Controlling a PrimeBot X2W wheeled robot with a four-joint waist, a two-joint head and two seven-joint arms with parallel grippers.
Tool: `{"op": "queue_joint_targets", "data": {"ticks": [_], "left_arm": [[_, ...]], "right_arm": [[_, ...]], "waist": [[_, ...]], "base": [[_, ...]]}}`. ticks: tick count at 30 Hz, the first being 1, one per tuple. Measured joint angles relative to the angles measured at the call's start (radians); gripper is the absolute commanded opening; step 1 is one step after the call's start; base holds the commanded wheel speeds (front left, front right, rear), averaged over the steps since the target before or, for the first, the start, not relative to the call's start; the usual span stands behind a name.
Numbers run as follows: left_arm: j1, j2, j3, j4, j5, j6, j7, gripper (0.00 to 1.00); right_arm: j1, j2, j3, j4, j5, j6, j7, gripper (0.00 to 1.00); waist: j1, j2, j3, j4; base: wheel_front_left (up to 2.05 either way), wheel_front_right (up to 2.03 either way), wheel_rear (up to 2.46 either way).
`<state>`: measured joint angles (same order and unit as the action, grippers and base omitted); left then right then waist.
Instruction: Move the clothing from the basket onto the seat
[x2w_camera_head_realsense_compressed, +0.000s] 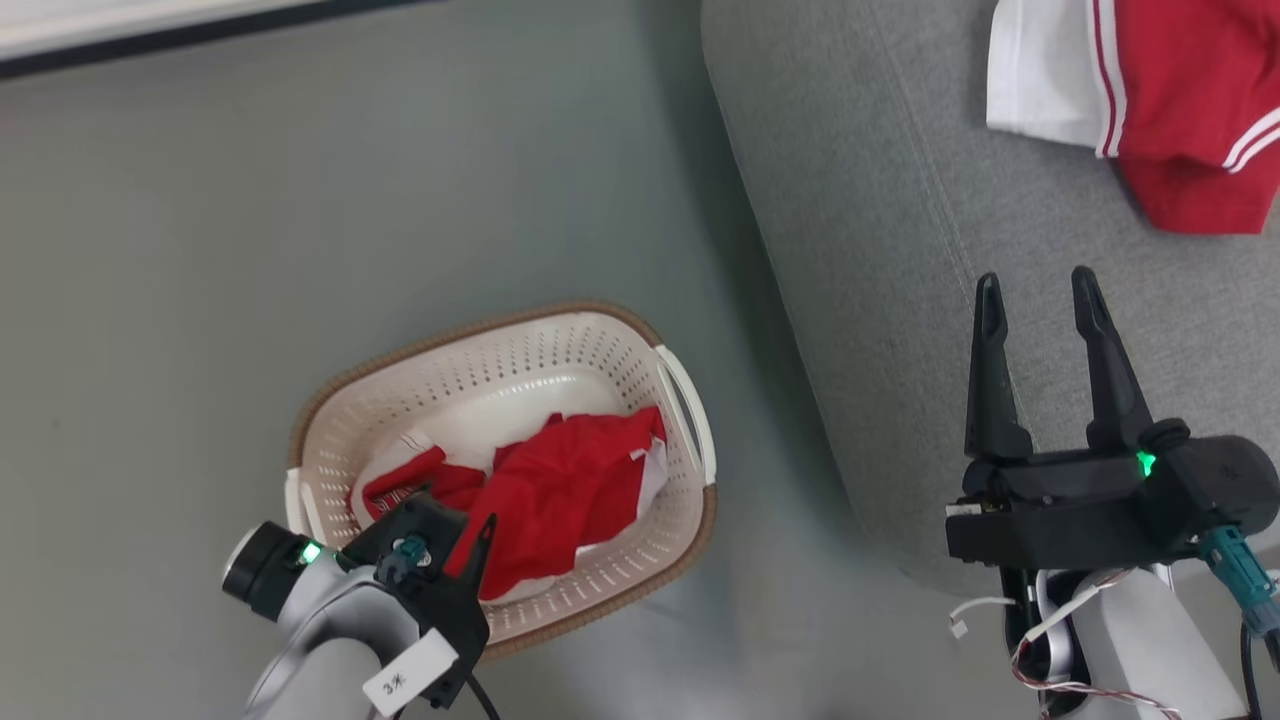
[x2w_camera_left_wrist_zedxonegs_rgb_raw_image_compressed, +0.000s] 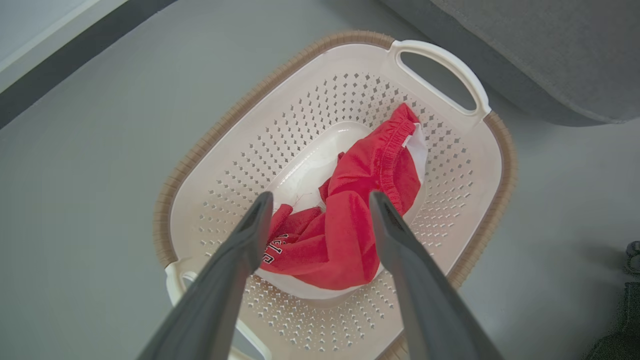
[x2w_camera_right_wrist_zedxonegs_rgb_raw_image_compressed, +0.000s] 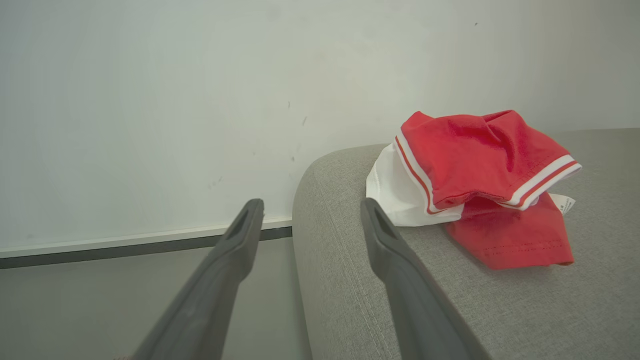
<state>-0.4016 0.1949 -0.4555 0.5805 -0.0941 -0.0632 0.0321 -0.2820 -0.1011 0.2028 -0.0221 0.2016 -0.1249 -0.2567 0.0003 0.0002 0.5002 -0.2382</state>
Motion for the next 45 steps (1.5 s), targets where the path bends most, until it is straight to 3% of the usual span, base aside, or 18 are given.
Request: {"op": "queue_joint_targets", "data": {"ticks": [31, 43, 44, 45], "left_arm": [[-0.314, 0.064, -0.049, 0.167, 0.106, -0.034, 0.087, 1.0], [-0.358, 0.061, -0.074, 0.233, 0.127, -0.034, 0.089, 1.0], [-0.359, 0.06, -0.074, 0.238, 0.131, -0.034, 0.089, 0.85], [-0.36, 0.058, -0.074, 0.244, 0.132, -0.034, 0.089, 0.46]], "right_arm": [[-0.222, 0.039, 0.022, -0.106, -0.017, -0.001, 0.0, 1.0], [-0.251, 0.045, 0.035, -0.072, -0.017, -0.001, 0.0, 1.0], [-0.255, 0.045, 0.036, -0.07, -0.017, -0.001, 0.0, 1.0], [-0.26, 0.046, 0.036, -0.068, -0.017, -0.001, 0.0, 1.0]], "waist": [[-0.0002, 0.0, 0.411, -0.092], [-0.0003, -0.0001, 0.474, -0.113], [-0.0003, -0.0001, 0.474, -0.114], [-0.0003, -0.0001, 0.474, -0.115]], "base": [[0.0, 0.0, 0.0], [0.0, 0.0, 0.0], [0.0, 0.0, 0.0], [0.0, 0.0, 0.0]]}}
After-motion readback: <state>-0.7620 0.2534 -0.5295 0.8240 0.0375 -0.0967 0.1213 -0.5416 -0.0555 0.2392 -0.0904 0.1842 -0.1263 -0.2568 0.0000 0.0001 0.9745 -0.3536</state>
